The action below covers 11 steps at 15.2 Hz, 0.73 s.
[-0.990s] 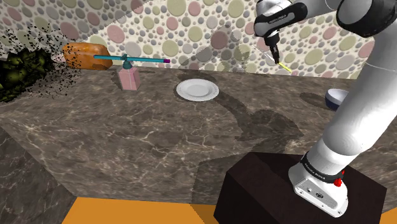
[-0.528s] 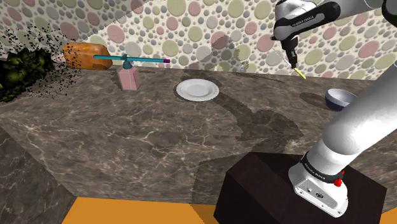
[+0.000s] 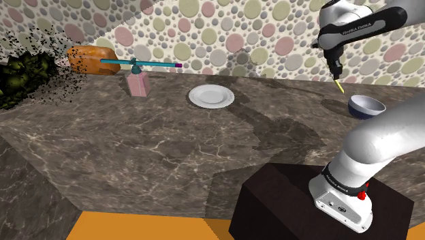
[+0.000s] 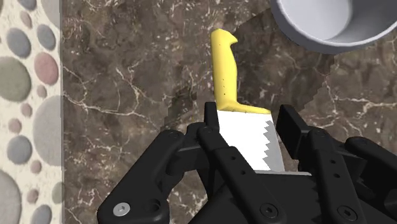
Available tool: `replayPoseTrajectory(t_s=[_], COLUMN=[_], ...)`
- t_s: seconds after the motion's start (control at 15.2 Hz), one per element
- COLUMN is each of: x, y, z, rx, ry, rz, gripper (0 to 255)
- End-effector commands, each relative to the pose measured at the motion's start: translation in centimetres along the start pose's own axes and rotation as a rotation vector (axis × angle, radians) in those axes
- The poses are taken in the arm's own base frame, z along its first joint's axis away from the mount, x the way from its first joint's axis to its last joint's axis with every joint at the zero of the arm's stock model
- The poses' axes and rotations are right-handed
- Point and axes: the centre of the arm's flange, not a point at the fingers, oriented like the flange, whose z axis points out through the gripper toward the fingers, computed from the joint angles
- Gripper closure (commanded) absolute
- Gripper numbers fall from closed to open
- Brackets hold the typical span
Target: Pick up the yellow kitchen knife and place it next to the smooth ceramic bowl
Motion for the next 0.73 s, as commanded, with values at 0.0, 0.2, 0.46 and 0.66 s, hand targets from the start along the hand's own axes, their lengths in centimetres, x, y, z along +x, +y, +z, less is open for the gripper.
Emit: replayPoseTrajectory(t_s=[0.0,0.2,0.46,0.66], x=[-2.0,-5.0,-8.9,-11.9], y=[-1.5,-3.7,-6.7,-8.9], z=[1.0,2.4,4.3,5.7], rx=[0.000,0.000,0.000,0.000], ry=[0.000,0.000,0.000,0.000], rz=[-0.001,-0.001,-0.001,-0.001], gripper=[255,255,255,255])
